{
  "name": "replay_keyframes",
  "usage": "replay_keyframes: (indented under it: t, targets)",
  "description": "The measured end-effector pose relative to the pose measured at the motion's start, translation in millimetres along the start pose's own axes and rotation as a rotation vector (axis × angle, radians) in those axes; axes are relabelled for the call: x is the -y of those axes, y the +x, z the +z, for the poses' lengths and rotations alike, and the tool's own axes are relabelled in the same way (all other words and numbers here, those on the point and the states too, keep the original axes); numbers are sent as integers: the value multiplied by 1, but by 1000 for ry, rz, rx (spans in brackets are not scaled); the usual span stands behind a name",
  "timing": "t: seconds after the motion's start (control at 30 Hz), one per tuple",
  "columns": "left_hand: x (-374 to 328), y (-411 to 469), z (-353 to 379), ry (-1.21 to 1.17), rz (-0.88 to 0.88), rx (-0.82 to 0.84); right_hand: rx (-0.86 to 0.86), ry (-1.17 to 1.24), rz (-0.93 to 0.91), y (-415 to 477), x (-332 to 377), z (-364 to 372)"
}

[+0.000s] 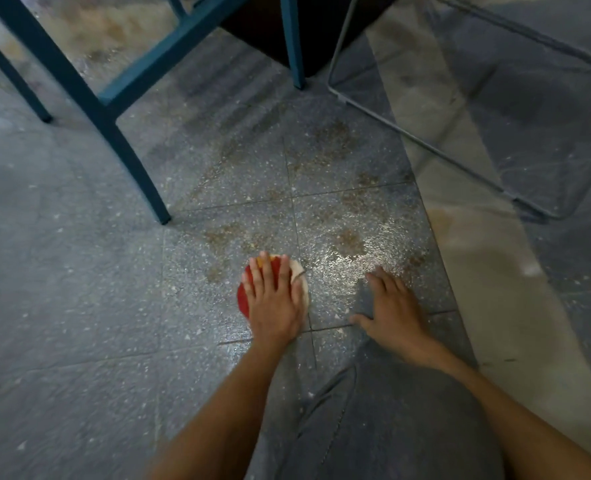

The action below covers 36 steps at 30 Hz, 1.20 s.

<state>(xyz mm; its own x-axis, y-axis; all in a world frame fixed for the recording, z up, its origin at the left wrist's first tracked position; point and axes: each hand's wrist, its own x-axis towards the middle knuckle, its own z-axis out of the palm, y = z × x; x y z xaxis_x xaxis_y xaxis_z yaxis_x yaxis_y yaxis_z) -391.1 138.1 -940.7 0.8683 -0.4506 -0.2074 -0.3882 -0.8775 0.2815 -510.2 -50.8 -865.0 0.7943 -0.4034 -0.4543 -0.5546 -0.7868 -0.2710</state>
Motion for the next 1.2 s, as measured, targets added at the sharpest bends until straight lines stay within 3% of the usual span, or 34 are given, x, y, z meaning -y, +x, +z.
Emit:
replay_keyframes:
  t: [0.07, 0.13, 0.23, 0.3, 0.43, 0.57, 0.63, 0.7, 0.77, 0.87, 0.93, 1.07, 1.2]
  targets:
    - [-28, 3, 11, -21, 20, 18, -26, 3, -23, 3, 9, 5]
    - [-35, -15, 24, 7, 207, 23, -43, -13, -40, 8, 13, 4]
    - [3, -55, 37, 64, 538, 40, -52, -16, -43, 14, 12, -1]
    - [48, -68, 32, 97, 599, 46, -52, -9, -36, 16, 9, -2]
    - [104, -49, 0, 129, 332, 33, 8, -18, -53, 17, 5, 2]
    - [58, 6, -11, 34, -38, -42, 24, -47, -114, 17, 15, 12]
    - [29, 25, -8, -21, -138, -45, 10, -40, -119, 19, 24, 15]
    - [11, 24, 2, -6, -60, -20, 1, -41, -105, 22, 28, 16]
    - [9, 6, 10, 16, 127, -3, 8, -48, -99, 25, 30, 16]
    - [48, -37, 17, 71, 427, 9, 5, -40, -102, 26, 29, 15]
    - [93, -54, 11, 109, 483, 18, 11, -51, -109, 25, 28, 15]
    - [148, -33, -22, 95, 234, 22, 46, -54, -156, 23, 38, 19]
    - [113, 43, -36, 13, -121, -35, 49, -64, -226, 26, 55, 25]
